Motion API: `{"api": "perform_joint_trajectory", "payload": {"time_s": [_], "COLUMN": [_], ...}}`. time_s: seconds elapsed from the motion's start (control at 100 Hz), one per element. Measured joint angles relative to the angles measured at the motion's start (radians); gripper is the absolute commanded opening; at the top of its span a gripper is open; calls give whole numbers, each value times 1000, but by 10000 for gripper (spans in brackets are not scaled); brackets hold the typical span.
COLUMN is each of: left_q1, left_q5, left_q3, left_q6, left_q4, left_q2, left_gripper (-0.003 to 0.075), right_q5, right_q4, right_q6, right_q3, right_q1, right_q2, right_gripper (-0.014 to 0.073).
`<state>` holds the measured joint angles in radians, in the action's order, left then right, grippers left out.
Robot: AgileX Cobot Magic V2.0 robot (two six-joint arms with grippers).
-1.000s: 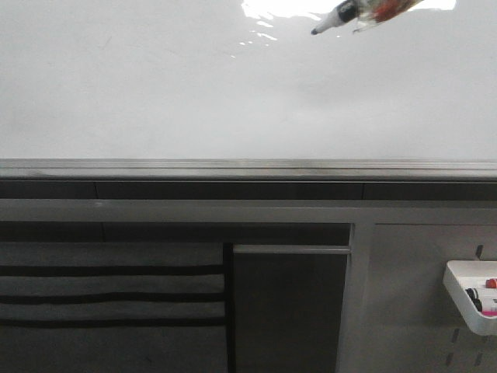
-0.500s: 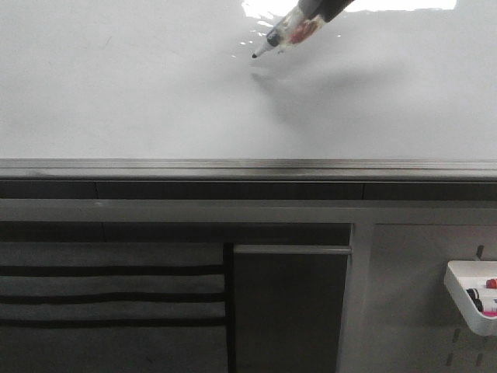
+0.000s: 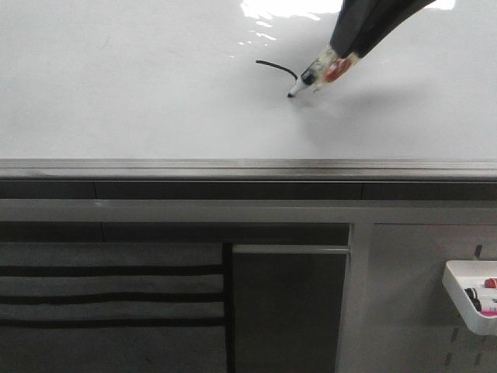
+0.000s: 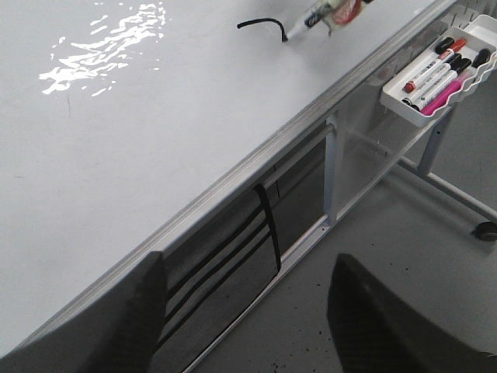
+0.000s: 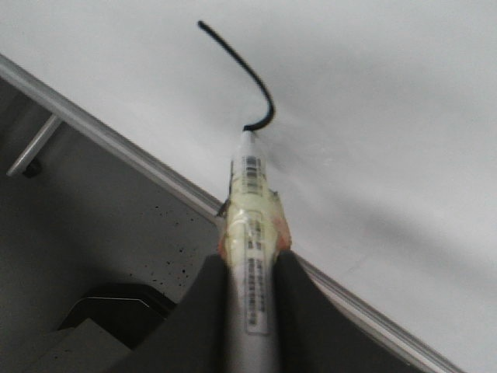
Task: Write number 3 on whiteboard
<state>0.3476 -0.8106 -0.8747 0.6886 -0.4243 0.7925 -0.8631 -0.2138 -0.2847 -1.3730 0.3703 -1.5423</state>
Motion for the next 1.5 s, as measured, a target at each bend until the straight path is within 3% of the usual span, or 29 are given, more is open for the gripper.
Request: {"api": "perform_joint_trajectory", "payload": {"time_s": [0.17, 0.46, 0.75, 0.99, 1.28, 1.5], "left_q1": [0, -2, -2, -2, -2, -2], "left_q5": [0, 0, 2, 4, 4, 4], "left_q3": [1, 1, 1, 2, 2, 2], "left_q6": [0, 0, 0, 0, 0, 0], "left_q4": [0, 0, 0, 0, -4, -6], "left_q2": [2, 24, 51, 78, 98, 113], "left_gripper": [421, 421, 421, 421, 421, 421], "right_q5": [25, -79, 40, 2, -52, -41], "right_q4": [-21, -9, -41, -65, -80, -80], "right_q6": [0, 8, 9, -22, -225, -416], "right_q3": [-3, 29, 44, 3, 197, 321], "right_q1": [23, -28, 72, 81, 164, 184], "right_q2": [-30, -6, -65, 23, 349, 468], "right_gripper": [-15, -15, -15, -15, -15, -15]}}
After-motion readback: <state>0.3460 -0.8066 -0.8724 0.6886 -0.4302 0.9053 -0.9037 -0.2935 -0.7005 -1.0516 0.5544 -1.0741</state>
